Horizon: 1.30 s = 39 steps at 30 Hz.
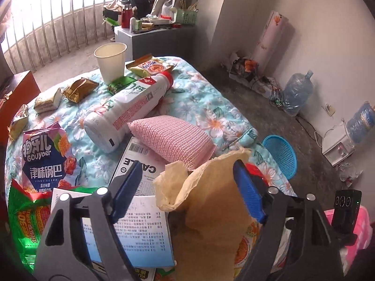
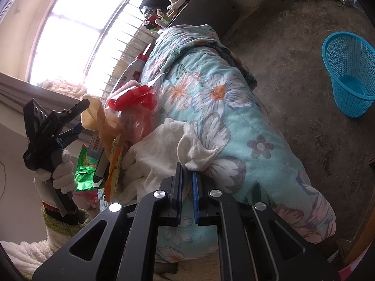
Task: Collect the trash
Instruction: 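Carry the napkin and tissue in both grippers over the blue wastebasket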
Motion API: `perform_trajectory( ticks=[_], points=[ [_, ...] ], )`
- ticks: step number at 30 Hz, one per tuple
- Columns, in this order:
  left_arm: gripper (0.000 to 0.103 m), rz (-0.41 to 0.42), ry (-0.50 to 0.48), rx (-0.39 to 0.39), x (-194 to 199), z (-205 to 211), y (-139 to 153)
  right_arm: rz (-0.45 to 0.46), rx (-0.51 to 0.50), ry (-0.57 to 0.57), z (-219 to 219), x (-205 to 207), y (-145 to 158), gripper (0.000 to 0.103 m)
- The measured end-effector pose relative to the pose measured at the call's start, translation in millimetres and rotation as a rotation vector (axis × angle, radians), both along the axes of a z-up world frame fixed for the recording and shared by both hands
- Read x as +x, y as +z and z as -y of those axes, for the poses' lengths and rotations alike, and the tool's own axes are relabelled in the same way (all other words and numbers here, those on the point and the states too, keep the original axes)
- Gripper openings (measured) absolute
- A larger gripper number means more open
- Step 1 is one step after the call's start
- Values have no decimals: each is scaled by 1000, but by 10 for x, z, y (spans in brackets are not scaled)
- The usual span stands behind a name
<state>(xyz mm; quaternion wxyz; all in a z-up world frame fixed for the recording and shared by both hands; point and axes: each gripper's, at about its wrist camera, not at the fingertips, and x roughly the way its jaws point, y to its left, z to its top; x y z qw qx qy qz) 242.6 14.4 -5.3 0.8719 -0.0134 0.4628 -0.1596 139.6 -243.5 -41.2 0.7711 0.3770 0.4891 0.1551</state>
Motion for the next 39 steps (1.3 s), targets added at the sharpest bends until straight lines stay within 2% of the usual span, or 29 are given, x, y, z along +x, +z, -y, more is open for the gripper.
perform_trajectory(
  ticks=[1,2,4,6,9,16,24,33,39],
  points=[
    [56,-20,2,8,10,2,-38,0,2,0,2,1,-1,8],
    [51,-37,-1,4,12,-6,-72,0,4,0,2,1,-2,8],
    [30,-58,-20,-11,-7,-19,-111,0,5,0,7,-3,-3,8],
    [17,-58,-36,-18,-46,-20,-118,-1,6,-1,11,-4,-4,8],
    [4,-21,-45,-24,-146,-20,-48,-1,2,-3,8,-4,-1,8],
    [0,100,-77,-94,-487,-89,363,35,-47,-12,-44,-38,150,8],
    [0,253,-87,-184,-894,-264,937,170,-118,-20,-117,-120,673,8],
    [0,314,-113,-251,-1180,-303,1177,342,-257,-20,-291,-271,1362,8],
    [0,336,-174,-278,-1266,-144,1309,391,-291,-94,-182,-414,1591,8]
  ],
)
